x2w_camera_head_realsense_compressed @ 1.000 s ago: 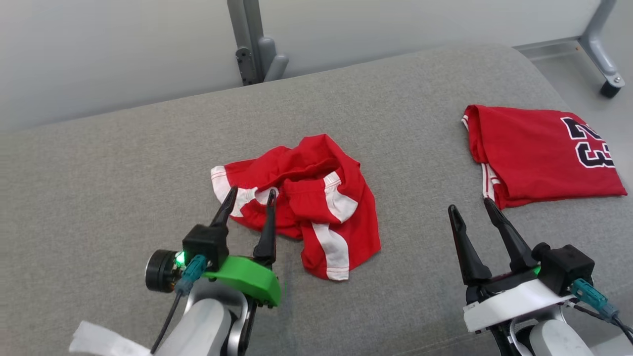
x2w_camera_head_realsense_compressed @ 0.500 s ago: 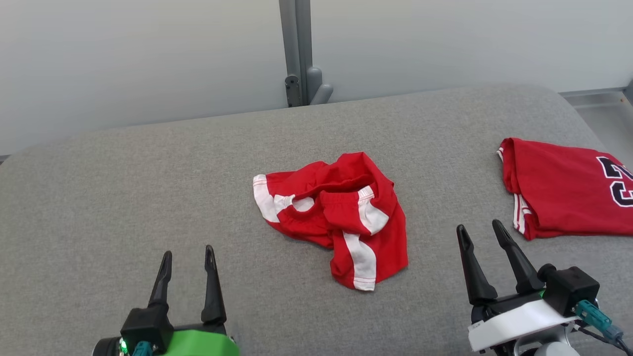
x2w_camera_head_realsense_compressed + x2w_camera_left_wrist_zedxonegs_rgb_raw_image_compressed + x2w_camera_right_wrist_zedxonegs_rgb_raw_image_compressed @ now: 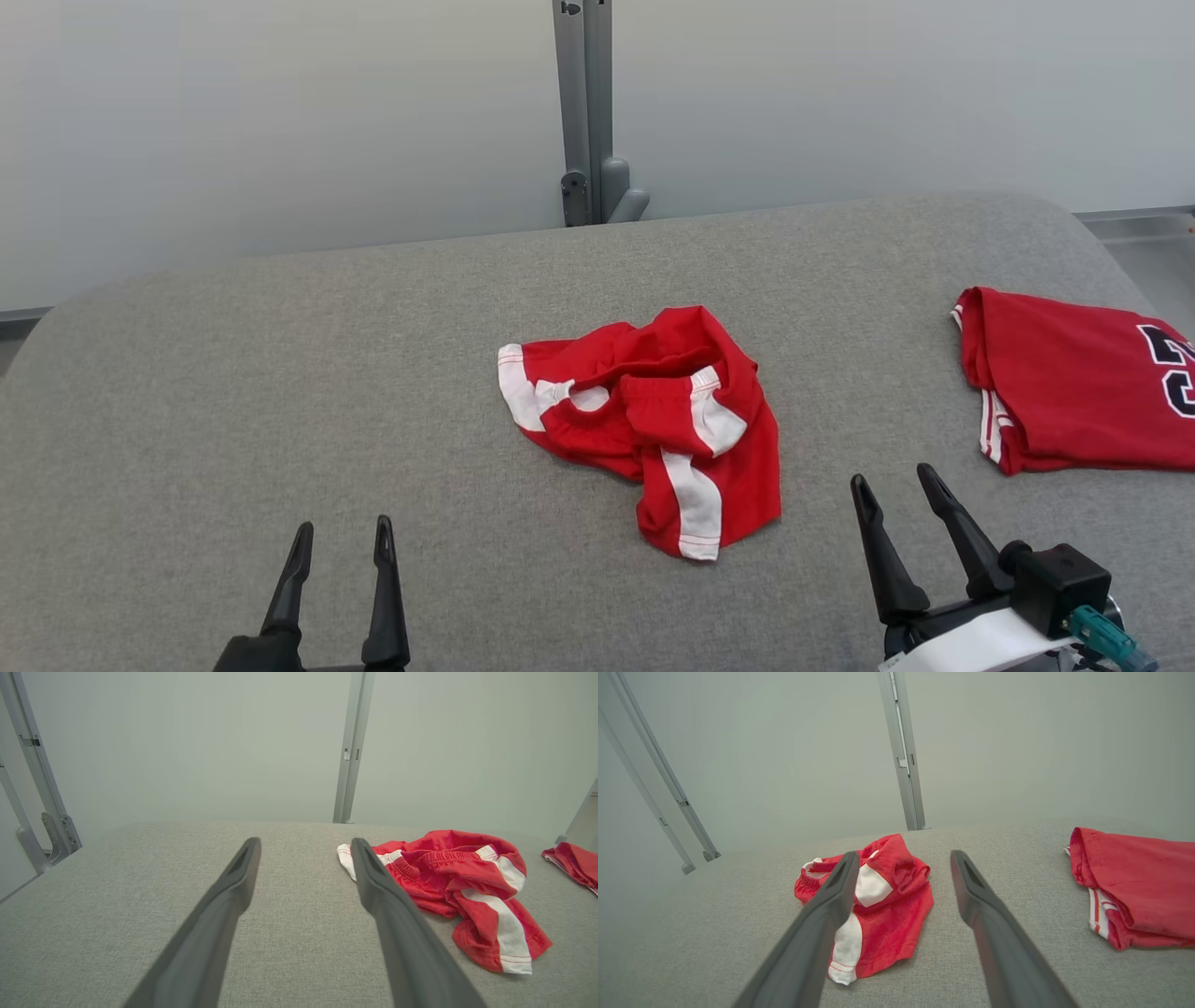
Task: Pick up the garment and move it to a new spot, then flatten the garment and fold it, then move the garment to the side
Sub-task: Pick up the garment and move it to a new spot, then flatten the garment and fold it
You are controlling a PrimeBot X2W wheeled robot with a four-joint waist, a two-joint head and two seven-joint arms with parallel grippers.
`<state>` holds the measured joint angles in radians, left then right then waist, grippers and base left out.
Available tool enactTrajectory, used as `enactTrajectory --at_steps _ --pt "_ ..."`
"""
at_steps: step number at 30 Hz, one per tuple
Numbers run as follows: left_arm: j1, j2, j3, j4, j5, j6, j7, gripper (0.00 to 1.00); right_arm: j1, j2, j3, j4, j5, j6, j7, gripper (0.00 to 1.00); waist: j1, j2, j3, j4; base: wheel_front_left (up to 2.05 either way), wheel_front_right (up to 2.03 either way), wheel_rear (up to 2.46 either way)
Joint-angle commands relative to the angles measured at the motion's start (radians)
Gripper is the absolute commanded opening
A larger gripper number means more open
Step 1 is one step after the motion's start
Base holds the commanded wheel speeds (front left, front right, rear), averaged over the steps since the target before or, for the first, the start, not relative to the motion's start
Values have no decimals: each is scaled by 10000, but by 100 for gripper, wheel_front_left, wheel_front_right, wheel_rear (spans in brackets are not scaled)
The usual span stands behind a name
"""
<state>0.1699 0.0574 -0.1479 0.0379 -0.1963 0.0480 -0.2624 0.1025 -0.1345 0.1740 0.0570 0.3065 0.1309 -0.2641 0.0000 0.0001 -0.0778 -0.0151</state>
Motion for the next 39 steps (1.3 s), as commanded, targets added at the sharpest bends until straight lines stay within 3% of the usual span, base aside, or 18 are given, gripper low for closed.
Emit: enactTrajectory --at_steps 1,8,39 --pt "129 -14 129 24 105 -105 -19 100 168 -52 25 9 -50 -4 -10 100 0 -1 -4 -29 0 0 0" --pt "99 -63 237 87 247 -241 -19 100 219 -85 -20 16 -41 -4 -10 100 0 -1 -18 -126 0 0 0" --pt "-238 -69 -25 249 182 -79 -20 100 97 -111 35 47 58 -4 -9 100 0 -1 119 -196 0 0 0"
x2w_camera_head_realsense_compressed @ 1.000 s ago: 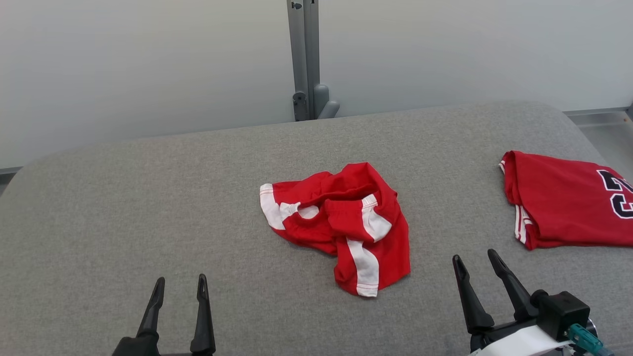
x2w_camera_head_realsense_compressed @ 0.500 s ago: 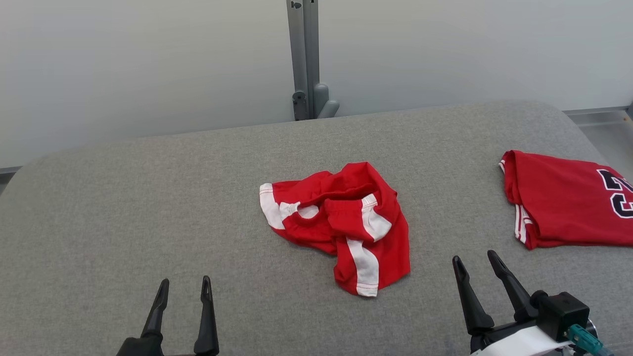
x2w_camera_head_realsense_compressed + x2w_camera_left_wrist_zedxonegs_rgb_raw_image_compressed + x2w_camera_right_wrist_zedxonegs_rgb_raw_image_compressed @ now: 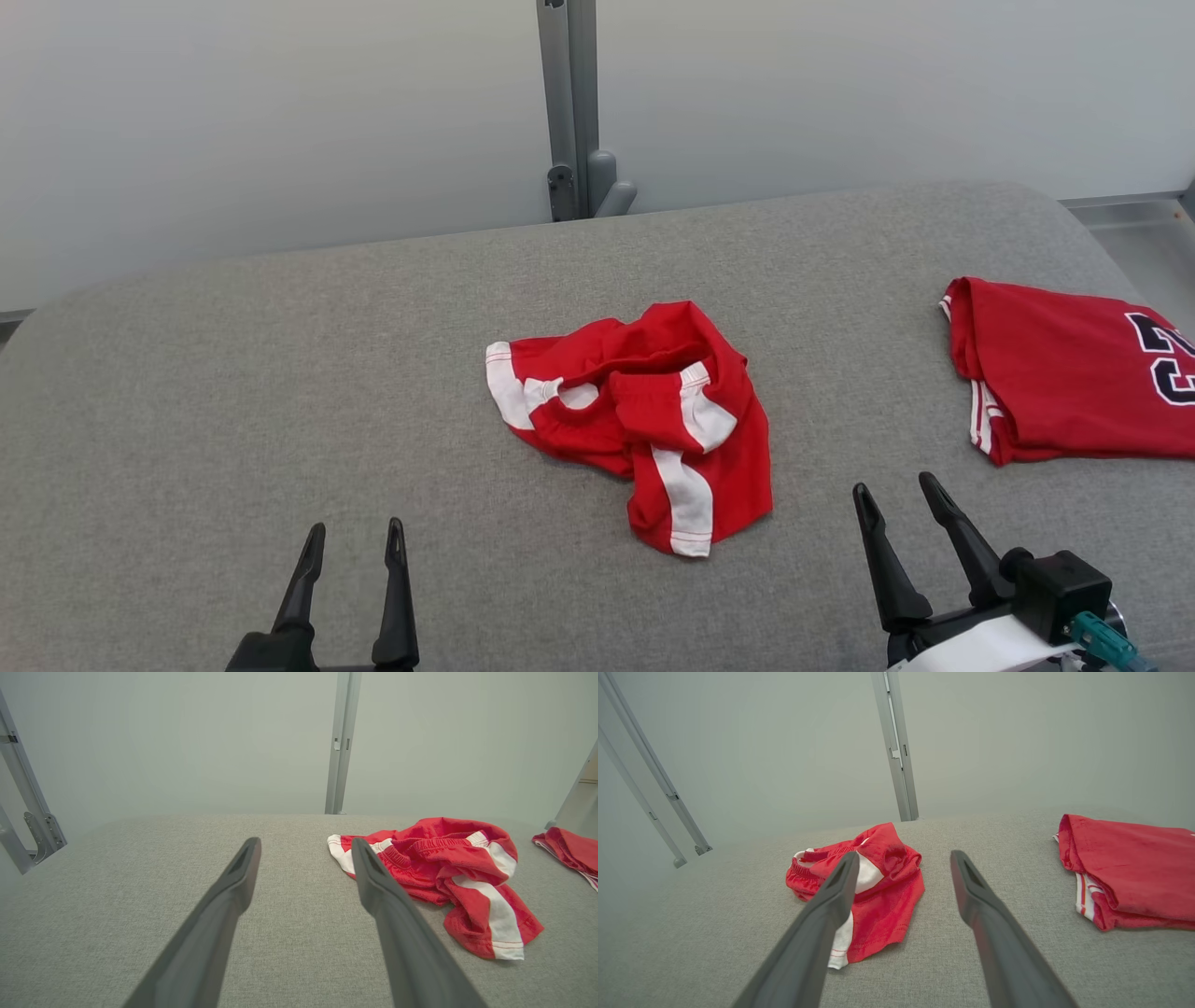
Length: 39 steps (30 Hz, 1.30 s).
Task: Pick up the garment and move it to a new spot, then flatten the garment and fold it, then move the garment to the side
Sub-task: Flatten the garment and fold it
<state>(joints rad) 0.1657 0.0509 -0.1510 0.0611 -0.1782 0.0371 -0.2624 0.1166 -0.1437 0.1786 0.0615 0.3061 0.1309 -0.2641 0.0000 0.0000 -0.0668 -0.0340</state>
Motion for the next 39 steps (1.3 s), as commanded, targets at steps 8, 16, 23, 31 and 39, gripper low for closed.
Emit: enactTrajectory --at_steps 8,16,23,31,39 --pt "-593 -1 -157 216 -22 -90 -20 100 -172 17 7 -46 78 -4 -9 100 0 0 202 -124 0 0 0" --pt "-1996 0 -899 1179 77 -576 -20 100 -539 -66 192 -15 83 -4 -9 100 0 0 752 -515 0 0 0" --pt "-3827 5 -1578 2352 348 -1089 -18 100 -859 -133 198 -59 94 -4 -9 100 0 0 1414 -937 0 0 0" --pt "-6441 14 -2652 3861 75 -1363 1240 100 -1312 -56 174 -142 164 -4 -9 100 0 0 2300 -1584 0 0 0" --pt "-8334 68 -4193 4968 -256 -1675 3250 100 -1614 -158 77 -199 182 -4 -9 100 0 0 2853 -1915 0 0 0"
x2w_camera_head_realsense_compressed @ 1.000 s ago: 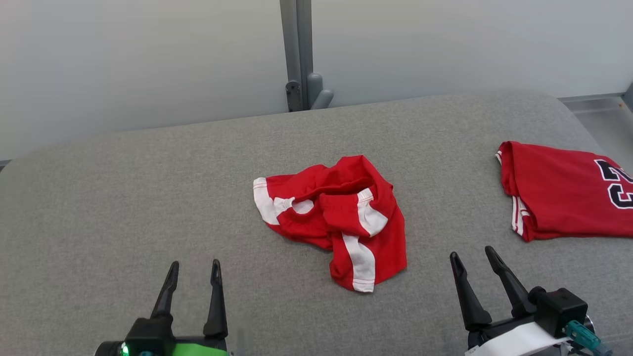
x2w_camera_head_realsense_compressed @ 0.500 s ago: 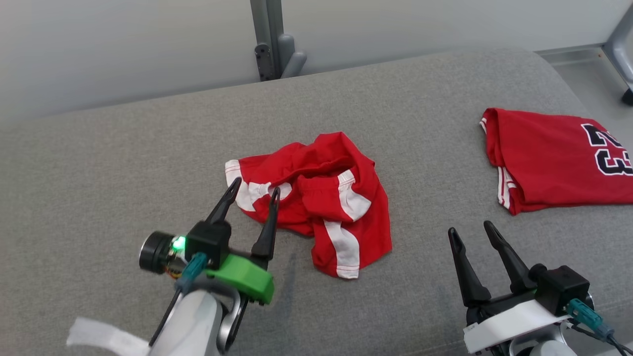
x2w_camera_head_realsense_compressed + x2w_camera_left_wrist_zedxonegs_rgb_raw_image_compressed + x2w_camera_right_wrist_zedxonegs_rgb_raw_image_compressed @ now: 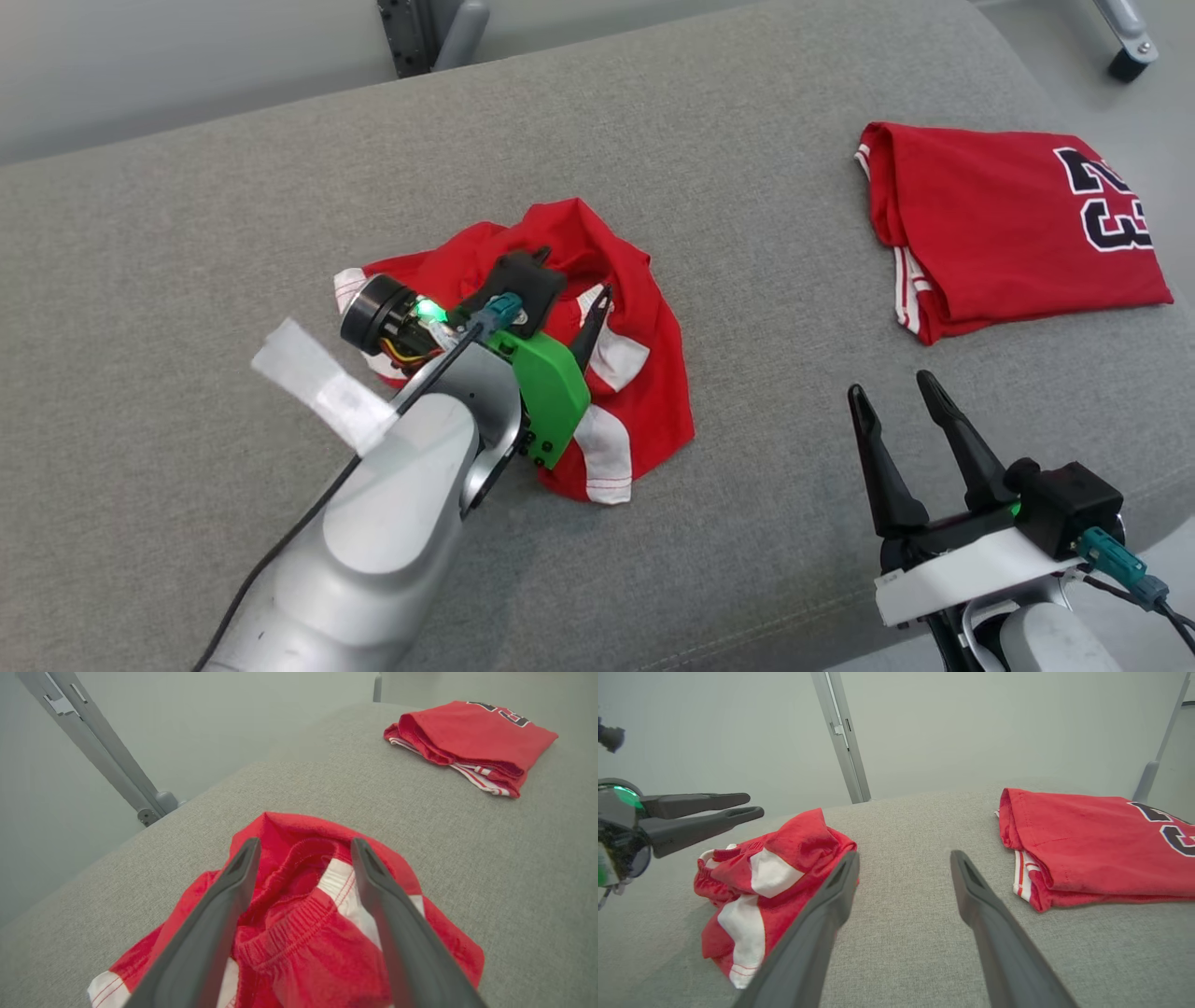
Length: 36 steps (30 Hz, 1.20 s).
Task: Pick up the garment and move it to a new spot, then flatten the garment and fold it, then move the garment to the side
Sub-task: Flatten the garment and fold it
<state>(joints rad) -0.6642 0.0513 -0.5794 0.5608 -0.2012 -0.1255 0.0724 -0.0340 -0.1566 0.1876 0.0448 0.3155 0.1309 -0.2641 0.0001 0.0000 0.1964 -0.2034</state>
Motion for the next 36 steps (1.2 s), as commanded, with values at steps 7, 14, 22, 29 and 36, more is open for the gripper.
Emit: enactTrajectory --at_steps 7,14,22,29,36 --pt "-965 512 -1313 672 -1119 -44 1425 100 -263 -82 140 -2 107 -4 -9 100 -1 0 334 -454 0 0 0" --pt "-1197 763 -2443 1052 -1926 -41 1647 72 -278 -136 160 -9 106 -4 -9 100 -1 0 327 -537 0 0 0" --pt "-1488 791 -3044 1123 -2530 -38 938 0 -213 -94 259 55 194 -4 -9 100 -1 0 -2 -499 0 0 0" --pt "-1758 437 -2203 981 -3977 -38 314 0 -112 37 288 139 197 -4 -9 100 -1 0 -479 -577 0 0 0" --pt "-2910 485 -1261 570 -5461 -39 1085 0 183 241 336 303 184 -4 -9 100 -1 0 -1207 -735 0 0 0"
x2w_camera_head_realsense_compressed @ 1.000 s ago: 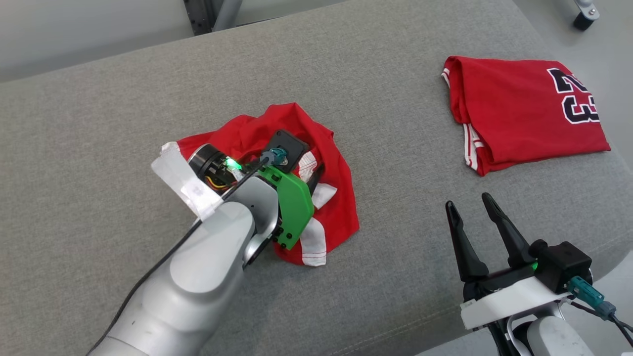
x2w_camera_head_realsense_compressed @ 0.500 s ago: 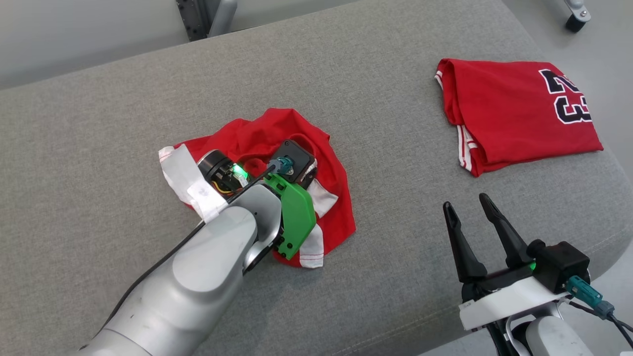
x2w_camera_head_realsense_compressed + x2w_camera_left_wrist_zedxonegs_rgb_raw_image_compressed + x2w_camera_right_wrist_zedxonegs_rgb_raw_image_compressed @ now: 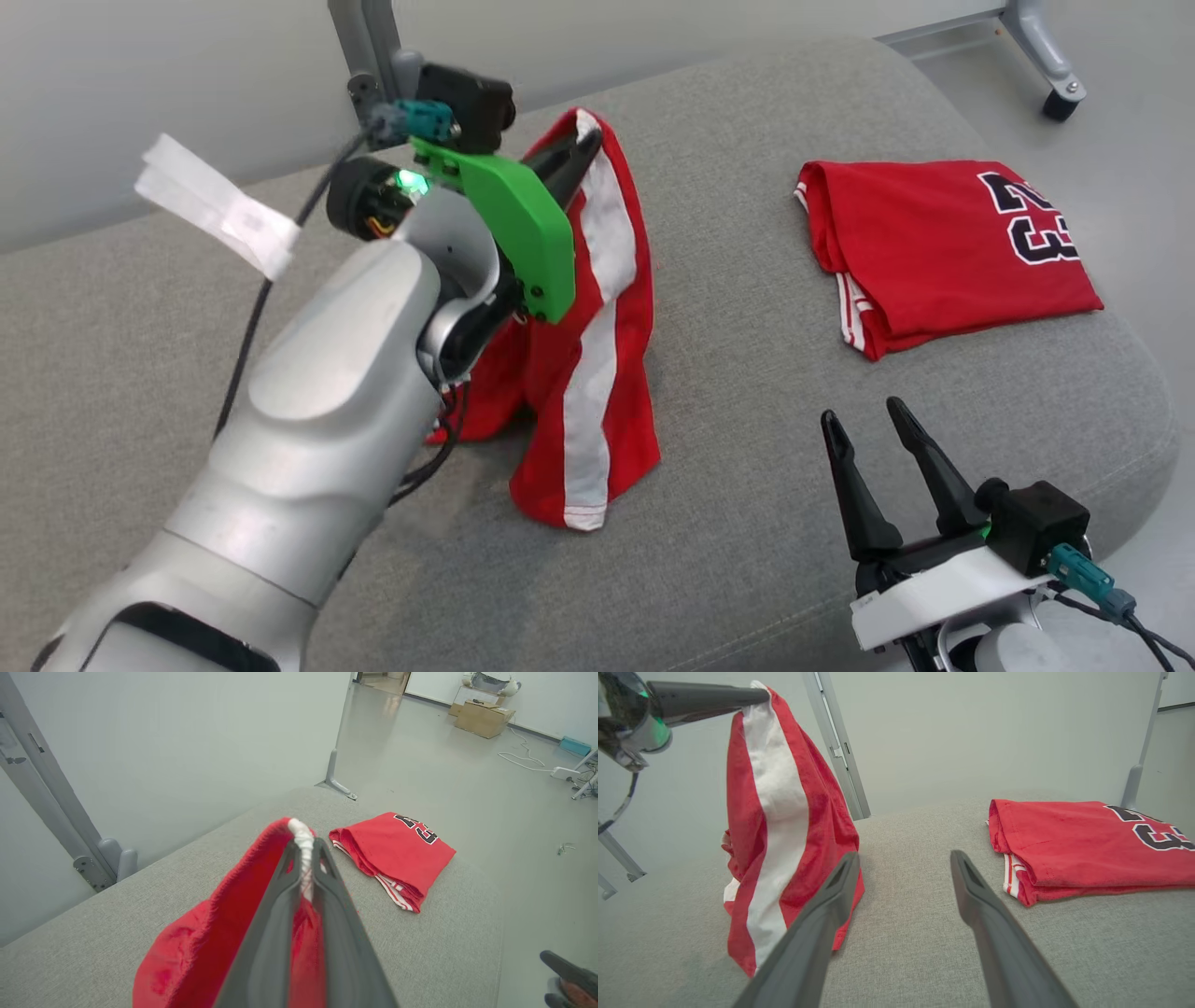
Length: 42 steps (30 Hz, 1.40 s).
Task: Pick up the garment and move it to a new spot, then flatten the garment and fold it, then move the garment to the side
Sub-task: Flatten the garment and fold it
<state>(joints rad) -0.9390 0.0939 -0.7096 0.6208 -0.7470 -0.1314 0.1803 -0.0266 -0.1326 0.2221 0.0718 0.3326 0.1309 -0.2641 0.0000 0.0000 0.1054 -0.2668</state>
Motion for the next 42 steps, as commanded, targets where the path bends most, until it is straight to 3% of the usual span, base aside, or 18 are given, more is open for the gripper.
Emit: enactTrajectory --at_steps 1,5,10,18,28,34,35,36,37,42 --pt "-338 97 154 -142 -171 21 114 0 157 17 -44 42 9 -4 -9 100 0 0 -398 -108 0 0 0" --pt "-1004 207 610 -506 -437 181 279 0 374 12 -134 86 -26 -4 -9 100 0 0 -712 -52 0 0 0" --pt "-1335 151 1046 -764 -722 940 579 0 417 -76 -259 31 -52 -4 -9 100 0 0 -875 126 0 0 0" --pt "782 662 1054 -449 -1122 1796 1025 0 422 16 -270 -74 -80 -4 -9 100 0 0 -866 438 0 0 0" --pt "3847 2126 2049 -619 -1858 1588 -317 0 481 145 -322 -64 25 -4 -9 100 0 0 -519 689 0 0 0" --pt "4678 2365 2407 -798 -2078 1539 -1060 0 382 123 -185 4 87 -4 -9 100 0 0 -448 800 0 0 0" --pt "4823 2360 2445 -826 -2148 1495 -1123 13 374 102 -138 80 151 -4 -9 100 0 0 -433 825 0 0 0" --pt "4932 2372 2509 -854 -2172 1542 -1252 46 344 81 -101 147 216 -4 -9 100 0 0 -421 845 0 0 0" --pt "5027 2422 2538 -904 -2082 1605 -1432 100 291 61 -46 209 289 -4 -9 100 0 0 -409 859 0 0 0" --pt "5700 2533 2537 -1430 -1370 1886 -2898 100 150 -9 190 601 597 -4 -9 100 0 0 -384 934 0 0 0"
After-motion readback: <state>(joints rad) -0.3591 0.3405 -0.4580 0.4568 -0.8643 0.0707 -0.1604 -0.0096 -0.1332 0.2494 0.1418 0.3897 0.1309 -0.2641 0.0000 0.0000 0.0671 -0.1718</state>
